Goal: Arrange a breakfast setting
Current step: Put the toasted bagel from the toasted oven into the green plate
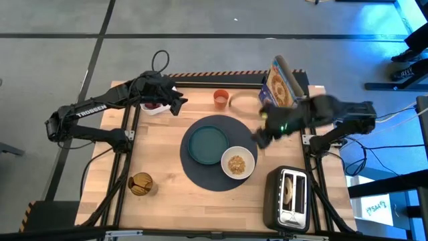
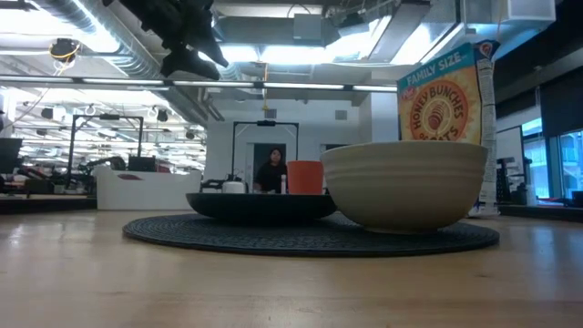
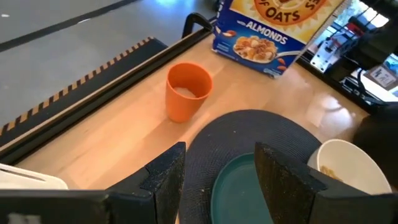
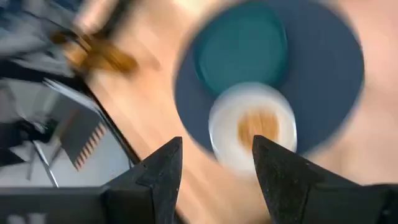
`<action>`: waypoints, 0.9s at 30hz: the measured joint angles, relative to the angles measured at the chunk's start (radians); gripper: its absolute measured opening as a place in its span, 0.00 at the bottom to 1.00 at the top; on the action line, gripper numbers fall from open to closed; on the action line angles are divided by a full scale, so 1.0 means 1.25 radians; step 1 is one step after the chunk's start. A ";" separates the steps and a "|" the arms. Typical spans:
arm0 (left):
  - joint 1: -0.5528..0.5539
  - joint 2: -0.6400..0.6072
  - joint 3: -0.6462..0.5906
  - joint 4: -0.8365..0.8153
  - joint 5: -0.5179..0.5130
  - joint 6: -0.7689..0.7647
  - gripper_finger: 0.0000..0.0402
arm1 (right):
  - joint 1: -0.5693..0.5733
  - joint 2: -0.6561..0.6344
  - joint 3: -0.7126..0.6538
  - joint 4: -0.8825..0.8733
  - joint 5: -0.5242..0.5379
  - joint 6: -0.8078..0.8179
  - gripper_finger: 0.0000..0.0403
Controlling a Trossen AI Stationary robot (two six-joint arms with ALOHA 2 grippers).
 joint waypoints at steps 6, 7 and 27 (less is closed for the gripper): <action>-0.045 0.000 0.000 -0.004 -0.010 0.018 0.46 | 0.205 0.063 0.004 -0.121 -0.077 0.322 0.46; -0.052 -0.004 0.000 -0.007 -0.011 0.018 0.46 | 0.232 0.068 0.003 -0.130 -0.093 0.360 0.46; -0.205 -0.029 -0.001 0.051 -0.078 -0.102 0.46 | 0.453 0.082 -0.187 -0.197 -0.120 0.714 0.46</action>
